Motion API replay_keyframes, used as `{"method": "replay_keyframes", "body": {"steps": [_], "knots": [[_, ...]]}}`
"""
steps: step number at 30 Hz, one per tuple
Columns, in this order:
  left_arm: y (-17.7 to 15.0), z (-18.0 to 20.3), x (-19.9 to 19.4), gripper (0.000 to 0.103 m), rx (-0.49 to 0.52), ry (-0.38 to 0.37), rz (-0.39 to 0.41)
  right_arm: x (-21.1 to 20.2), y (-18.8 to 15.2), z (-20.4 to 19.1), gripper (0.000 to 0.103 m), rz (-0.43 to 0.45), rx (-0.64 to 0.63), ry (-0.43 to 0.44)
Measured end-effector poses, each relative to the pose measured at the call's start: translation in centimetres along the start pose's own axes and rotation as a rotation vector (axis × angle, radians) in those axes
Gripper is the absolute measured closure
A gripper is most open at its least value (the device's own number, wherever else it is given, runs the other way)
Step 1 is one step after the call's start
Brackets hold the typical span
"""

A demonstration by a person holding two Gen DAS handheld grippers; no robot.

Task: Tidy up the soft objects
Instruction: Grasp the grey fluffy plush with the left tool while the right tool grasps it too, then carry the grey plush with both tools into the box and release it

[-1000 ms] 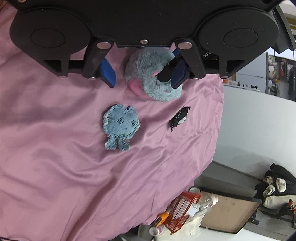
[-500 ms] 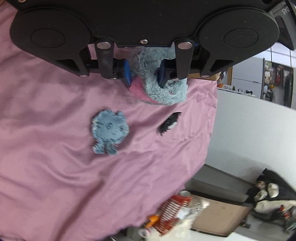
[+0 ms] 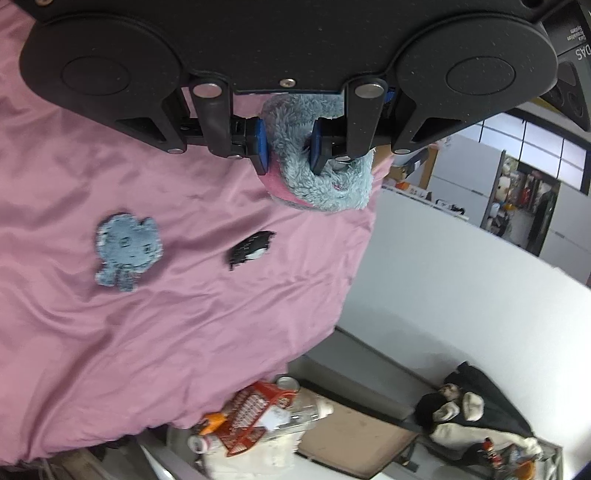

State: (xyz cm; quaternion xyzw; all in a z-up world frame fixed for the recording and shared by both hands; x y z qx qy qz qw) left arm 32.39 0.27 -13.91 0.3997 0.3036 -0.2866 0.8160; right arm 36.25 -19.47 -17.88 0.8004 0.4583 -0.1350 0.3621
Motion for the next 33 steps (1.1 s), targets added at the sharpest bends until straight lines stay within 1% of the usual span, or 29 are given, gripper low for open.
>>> {"method": "replay_keyframes", "body": {"steps": [10,21,26,33], "knots": [[1.2,-2.4,-4.1,0.079,-0.019,0.002,0.063,0.1,-1.3,-4.0,0.08,0.007,-0.087,0.072],[2.5,-6.0,-7.6,0.08,-0.059,0.014,0.11,1.6,-3.6,-8.2,0.08,-0.001,-0.175,0.141],[3.2,-8.1,-8.8,0.08,-0.078,0.012,0.121,2.4,-4.8,-9.9,0.08,0.004,-0.229,0.166],[4.0,-10.7,-9.3,0.08,-0.111,0.013,0.123,3.8,-6.1,-11.5,0.08,0.019,-0.265,0.168]]}}
Point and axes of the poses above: each gripper's, at about its wrist camera, not at the fingertips, and x roughly the way its jaws point, z to its right, y to its top, the point moved 2 cm from there along x, roughly the way its jaws point, and after that the axes turned 5 degrees about -x, right-handed, at the moved point
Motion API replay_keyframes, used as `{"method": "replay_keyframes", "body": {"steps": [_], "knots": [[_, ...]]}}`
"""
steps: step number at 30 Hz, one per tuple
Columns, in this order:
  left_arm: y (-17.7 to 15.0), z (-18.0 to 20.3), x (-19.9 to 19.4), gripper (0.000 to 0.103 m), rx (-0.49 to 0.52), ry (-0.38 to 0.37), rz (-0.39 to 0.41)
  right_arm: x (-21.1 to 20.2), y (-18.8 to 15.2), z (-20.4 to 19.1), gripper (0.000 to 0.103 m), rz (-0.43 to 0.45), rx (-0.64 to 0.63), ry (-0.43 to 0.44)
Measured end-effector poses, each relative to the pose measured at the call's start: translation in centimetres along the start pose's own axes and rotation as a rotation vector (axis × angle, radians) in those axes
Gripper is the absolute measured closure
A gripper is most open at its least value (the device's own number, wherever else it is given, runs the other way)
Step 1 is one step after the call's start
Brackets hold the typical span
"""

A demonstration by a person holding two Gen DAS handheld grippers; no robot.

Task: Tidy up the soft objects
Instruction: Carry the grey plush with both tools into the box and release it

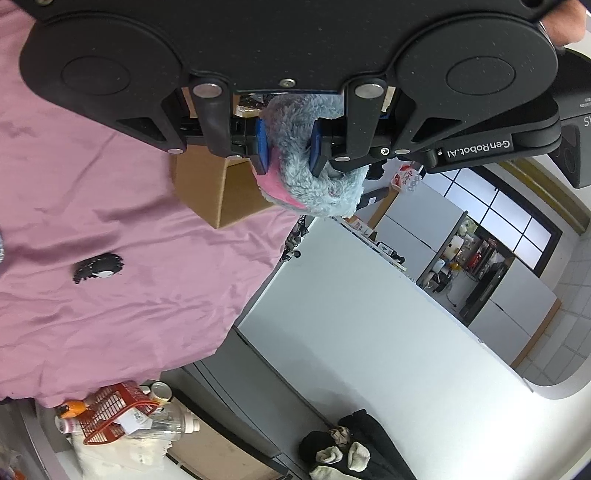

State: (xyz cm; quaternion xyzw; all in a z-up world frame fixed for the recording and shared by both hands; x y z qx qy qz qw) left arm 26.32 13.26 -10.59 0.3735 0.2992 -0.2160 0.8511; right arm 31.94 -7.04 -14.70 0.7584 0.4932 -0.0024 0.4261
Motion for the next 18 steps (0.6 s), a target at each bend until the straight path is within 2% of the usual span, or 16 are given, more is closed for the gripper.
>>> {"method": "replay_keyframes", "body": {"steps": [10,15,18], "knots": [[1.0,-3.5,1.2,0.081,-0.047,-0.007,-0.029,2.9,-0.9,-1.1,0.08,-0.039,-0.046,-0.042],[1.5,-5.2,2.2,0.081,-0.064,-0.004,-0.047,3.7,-1.4,-1.4,0.071,-0.057,-0.068,-0.088],[1.5,-6.1,3.2,0.081,-0.075,0.014,-0.063,4.3,-1.6,-1.0,0.071,-0.073,-0.061,-0.102]]}}
Point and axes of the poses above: each gripper's, at about its wrist camera, not at the fingertips, and x roughly the way its jaws point, z to its right, y to its top, the point moved 2 cm from there along x, roughly the way its jaws point, and after that the axes turned 5 degrees about -x, right-handed, at the moved point
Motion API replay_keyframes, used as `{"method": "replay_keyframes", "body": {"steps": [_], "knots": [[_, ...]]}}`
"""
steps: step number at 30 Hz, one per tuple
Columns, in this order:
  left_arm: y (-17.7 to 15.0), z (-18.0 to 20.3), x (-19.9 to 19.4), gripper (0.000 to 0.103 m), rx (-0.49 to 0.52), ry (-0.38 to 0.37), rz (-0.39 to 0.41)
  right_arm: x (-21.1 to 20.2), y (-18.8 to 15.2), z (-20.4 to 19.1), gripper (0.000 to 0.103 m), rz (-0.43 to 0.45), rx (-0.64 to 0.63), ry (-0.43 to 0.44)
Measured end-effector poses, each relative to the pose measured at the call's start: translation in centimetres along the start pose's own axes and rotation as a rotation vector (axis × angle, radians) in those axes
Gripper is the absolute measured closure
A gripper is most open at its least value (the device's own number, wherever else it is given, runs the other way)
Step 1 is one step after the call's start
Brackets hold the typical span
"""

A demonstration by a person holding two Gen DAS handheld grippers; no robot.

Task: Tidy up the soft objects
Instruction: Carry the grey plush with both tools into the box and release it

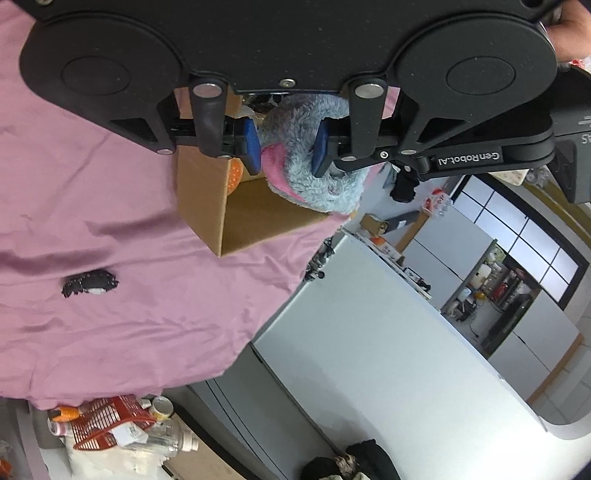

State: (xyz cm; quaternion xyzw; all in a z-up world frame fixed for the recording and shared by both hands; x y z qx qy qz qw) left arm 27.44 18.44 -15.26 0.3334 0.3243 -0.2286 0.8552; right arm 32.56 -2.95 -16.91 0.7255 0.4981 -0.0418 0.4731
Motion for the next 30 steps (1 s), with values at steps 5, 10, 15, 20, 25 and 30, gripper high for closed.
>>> {"method": "replay_keyframes", "body": {"steps": [5,10,15,20,25,30], "knots": [[0.6,-1.1,1.4,0.081,-0.007,0.015,-0.015,0.6,0.1,0.2,0.07,-0.01,0.016,-0.015],[1.4,-0.8,2.8,0.08,0.013,0.016,-0.038,1.0,0.3,0.3,0.066,-0.016,0.029,-0.021],[2.1,-0.5,3.7,0.076,0.022,0.039,-0.017,1.7,0.6,0.6,0.06,-0.023,0.038,-0.028],[2.6,-0.1,3.7,0.063,0.037,0.075,-0.025,1.5,0.8,0.8,0.059,-0.03,0.056,-0.018],[2.7,0.3,2.7,0.05,0.04,0.102,-0.007,0.6,1.0,0.6,0.046,-0.019,0.053,-0.033],[2.2,1.0,1.5,0.037,0.046,0.139,0.02,-1.0,1.2,0.7,0.042,0.002,0.061,-0.044]]}}
Point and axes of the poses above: each gripper's, at about its wrist camera, not at the fingertips, and x roughly the way its jaws point, z to its right, y to its top, the point moved 2 cm from there along x, roughly the way its jaws point, and after that the axes turned 5 degrees about -x, right-handed, at the moved point
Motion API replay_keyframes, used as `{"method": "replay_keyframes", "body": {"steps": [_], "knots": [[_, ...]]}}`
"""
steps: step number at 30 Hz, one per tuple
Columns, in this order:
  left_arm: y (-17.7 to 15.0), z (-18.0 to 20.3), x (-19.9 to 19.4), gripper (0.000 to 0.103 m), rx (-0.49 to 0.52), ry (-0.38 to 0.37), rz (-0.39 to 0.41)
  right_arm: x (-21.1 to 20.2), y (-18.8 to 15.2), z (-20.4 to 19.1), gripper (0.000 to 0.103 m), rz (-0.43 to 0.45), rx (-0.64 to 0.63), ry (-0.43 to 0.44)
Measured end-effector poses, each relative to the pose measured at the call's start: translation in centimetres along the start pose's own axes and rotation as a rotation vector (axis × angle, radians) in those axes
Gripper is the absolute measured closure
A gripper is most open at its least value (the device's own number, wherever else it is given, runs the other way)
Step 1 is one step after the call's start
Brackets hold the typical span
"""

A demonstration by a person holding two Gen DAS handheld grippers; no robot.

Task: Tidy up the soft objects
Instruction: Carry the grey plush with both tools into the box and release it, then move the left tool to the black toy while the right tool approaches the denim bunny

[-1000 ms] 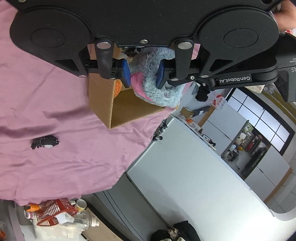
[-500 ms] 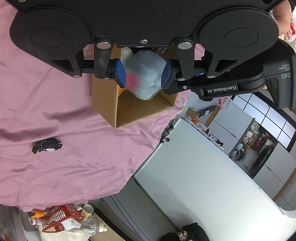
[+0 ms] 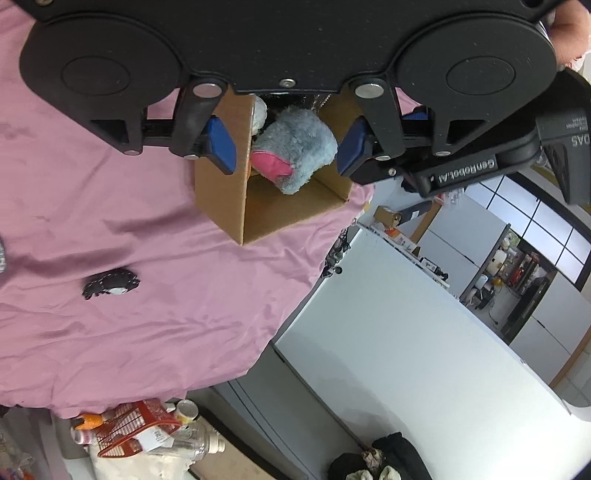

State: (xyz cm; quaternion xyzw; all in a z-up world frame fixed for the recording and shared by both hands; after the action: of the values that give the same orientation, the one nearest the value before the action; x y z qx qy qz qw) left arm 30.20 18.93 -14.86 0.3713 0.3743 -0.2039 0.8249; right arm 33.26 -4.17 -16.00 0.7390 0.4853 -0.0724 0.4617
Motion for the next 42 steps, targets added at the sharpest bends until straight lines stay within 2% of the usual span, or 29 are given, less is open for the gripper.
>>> {"method": "replay_keyframes", "body": {"steps": [3,6,10,13,27,36,42], "knots": [[-0.5,0.4,-1.0,0.036,0.007,0.013,0.011,-0.9,0.2,0.1,0.035,0.01,0.001,-0.01],[-0.9,0.8,-2.0,0.035,0.013,0.031,0.024,-1.9,0.4,0.4,0.021,0.017,0.013,-0.032],[-1.5,1.7,-3.5,0.026,0.034,0.046,0.057,-3.6,0.9,1.1,0.019,0.037,0.039,-0.041],[-2.1,2.6,-4.5,0.026,0.055,0.052,0.08,-5.0,1.3,1.5,0.012,0.056,0.038,-0.05],[-4.4,7.3,-6.8,0.024,0.124,0.068,0.117,-9.7,3.0,3.9,0.008,0.088,0.025,-0.041],[-6.2,11.0,-6.3,0.024,0.172,0.046,0.118,-11.8,3.5,7.3,0.008,0.106,0.073,-0.101],[-7.6,13.4,-4.9,0.024,0.203,0.037,0.092,-12.9,3.8,9.6,0.008,0.12,0.119,-0.139]]}}
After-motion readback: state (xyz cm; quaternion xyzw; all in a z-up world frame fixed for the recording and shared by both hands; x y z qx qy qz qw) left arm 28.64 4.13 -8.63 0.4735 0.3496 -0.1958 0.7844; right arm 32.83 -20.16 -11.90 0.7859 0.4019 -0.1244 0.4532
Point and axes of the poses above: each gripper's, at about its wrist camera, not at the fingertips, and x roughly the way its jaws point, z to its right, y to its top, the point moved 2 cm from there along x, roughly the way its jaws point, and after that the axes turned 5 degrees about -x, right-handed, at the moved point
